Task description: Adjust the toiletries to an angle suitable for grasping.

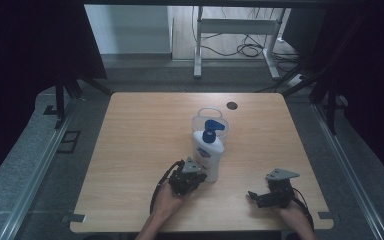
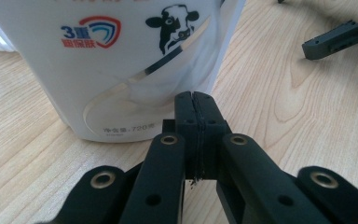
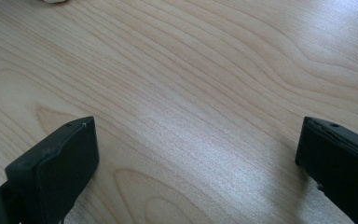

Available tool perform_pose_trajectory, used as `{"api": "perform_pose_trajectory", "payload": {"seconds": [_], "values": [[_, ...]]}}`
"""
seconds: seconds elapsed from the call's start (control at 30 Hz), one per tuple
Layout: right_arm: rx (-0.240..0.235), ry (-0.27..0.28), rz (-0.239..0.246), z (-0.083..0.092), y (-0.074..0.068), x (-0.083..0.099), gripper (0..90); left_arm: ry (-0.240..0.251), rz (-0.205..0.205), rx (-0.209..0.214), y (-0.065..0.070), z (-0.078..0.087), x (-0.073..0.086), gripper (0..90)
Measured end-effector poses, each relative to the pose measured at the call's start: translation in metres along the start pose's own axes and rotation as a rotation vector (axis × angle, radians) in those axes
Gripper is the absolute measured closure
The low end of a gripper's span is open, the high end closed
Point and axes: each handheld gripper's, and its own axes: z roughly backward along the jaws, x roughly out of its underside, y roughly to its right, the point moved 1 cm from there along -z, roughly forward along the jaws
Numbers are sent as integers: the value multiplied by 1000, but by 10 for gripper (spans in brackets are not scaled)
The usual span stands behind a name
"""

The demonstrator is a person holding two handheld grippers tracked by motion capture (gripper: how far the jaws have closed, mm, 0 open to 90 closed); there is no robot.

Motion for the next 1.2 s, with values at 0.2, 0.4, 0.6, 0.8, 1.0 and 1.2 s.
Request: {"api": "perform_pose_trajectory", "payload": {"seconds": [0.2,0.4,0.6,0.8,1.0,1.2], "values": [[0,1,1,0,0,0,0,9,4,8,2,-4,-4,888],[0,1,1,0,0,0,0,4,-1,8,5,-4,-4,888],[0,1,1,0,0,0,0,1,-19,4,9,6,-4,841],[-1,1,1,0,0,0,0,0,-21,-4,11,14,-1,722],[-3,0,3,0,1,0,0,6,-12,-22,12,25,10,591],[-8,0,8,1,1,0,0,2,21,-49,6,33,25,498]]}}
